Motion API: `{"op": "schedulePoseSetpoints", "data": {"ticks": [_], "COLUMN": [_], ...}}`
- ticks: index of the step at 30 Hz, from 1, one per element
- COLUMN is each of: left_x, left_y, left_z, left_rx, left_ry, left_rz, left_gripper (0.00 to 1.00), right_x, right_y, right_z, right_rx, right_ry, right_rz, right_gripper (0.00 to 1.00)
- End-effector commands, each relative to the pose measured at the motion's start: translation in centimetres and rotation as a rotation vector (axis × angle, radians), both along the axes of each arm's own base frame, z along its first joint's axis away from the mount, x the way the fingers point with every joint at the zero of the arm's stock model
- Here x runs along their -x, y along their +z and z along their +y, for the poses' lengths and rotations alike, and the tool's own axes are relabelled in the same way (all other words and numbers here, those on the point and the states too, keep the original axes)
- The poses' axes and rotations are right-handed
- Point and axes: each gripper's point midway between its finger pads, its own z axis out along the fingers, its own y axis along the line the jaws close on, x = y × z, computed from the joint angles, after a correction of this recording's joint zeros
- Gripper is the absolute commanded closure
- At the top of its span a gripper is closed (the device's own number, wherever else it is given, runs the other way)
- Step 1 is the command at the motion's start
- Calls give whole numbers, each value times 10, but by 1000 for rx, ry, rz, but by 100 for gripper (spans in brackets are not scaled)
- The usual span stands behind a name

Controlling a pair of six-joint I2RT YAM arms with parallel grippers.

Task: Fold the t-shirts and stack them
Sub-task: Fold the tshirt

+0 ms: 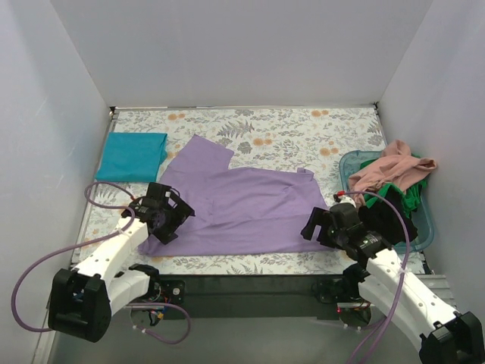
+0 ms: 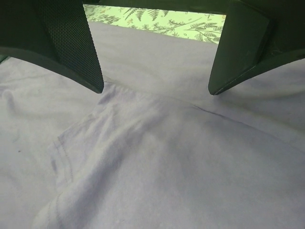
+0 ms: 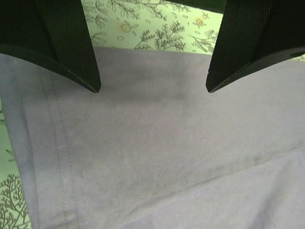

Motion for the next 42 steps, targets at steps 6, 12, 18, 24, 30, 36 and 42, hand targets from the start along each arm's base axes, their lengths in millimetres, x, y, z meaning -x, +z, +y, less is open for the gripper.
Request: {"op": "schedulePoseSetpoints", "data": {"ticks": [6, 12, 18, 24, 30, 36, 42], "left_x": [-71, -171, -275, -359, -391, -397, -395], "left_y": [77, 81, 51, 35, 0, -15, -29], "left_z": [-1, 0, 4, -10, -22, -21, -17], "left_rx": [-87, -211, -271, -247, -215, -223, -243], "left_ry": [-28, -37, -90, -167, -204, -213, -221], "left_rz": [-154, -126, -78, -153, -203, -208, -184], "left_gripper": [8, 6, 8, 15, 14, 12, 13], "right_x": [-38, -106, -179, -239, -258, -260, -288], "right_y": [69, 118, 120, 96, 52, 15, -3], "right_z": [8, 5, 9, 42, 64, 62, 71], "right_rx": [77, 208, 283, 205, 172, 167, 153], "right_ry": [85, 3, -24, 92, 169, 153, 154], "right_rz": [-101, -209, -179, -128, -38, 46, 42], "right_gripper": [2, 1, 2, 7, 7, 7, 7]}}
